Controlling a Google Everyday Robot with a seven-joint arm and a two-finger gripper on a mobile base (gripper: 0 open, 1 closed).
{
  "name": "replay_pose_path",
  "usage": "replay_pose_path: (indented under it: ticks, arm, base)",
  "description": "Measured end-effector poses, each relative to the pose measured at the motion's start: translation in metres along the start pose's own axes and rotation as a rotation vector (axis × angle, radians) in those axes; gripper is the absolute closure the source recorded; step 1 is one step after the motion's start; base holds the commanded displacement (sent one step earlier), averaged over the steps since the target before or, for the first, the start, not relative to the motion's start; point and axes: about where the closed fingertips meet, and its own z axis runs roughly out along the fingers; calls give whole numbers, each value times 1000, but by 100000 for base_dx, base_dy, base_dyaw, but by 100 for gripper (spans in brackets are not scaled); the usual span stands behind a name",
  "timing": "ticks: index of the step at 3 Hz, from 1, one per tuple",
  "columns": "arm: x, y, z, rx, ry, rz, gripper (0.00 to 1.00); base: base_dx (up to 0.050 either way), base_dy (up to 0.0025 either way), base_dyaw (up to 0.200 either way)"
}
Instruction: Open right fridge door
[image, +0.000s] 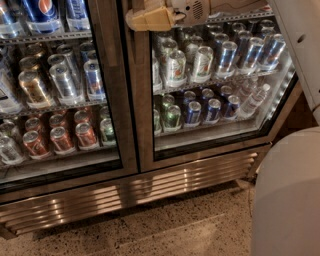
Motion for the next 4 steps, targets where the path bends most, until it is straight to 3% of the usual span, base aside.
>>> replay_pose_path:
  ticks: [4]
  arm:
    - [0, 0, 0, 16, 3, 8, 100]
  base:
    - [0, 0, 0]
